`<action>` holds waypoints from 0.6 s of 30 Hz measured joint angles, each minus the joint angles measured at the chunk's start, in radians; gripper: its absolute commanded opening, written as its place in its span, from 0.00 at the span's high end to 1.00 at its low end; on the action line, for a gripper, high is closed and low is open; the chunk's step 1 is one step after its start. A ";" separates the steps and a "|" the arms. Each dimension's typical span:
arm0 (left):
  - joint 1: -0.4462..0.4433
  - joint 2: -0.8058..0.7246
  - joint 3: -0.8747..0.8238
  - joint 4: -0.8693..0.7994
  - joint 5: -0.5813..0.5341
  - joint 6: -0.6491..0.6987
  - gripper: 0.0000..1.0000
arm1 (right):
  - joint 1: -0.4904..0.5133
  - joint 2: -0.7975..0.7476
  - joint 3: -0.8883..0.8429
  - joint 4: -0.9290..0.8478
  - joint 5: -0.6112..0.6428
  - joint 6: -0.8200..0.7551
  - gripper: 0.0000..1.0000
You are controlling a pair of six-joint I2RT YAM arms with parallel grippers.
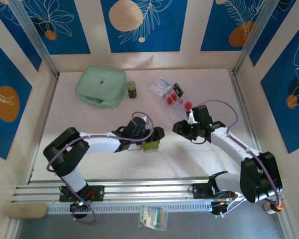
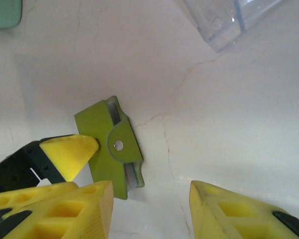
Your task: Put the credit cards into the card holder
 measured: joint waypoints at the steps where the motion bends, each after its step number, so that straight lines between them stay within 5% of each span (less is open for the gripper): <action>1: -0.003 0.002 0.002 -0.001 -0.006 0.000 0.00 | -0.001 -0.011 -0.002 -0.006 -0.003 0.000 0.56; 12: -0.006 0.002 0.082 -0.103 -0.008 0.004 0.00 | 0.014 -0.090 -0.002 -0.047 -0.046 0.001 0.59; 18: 0.038 -0.008 0.184 -0.157 0.048 0.027 0.00 | 0.122 -0.096 -0.002 -0.047 -0.039 0.036 0.74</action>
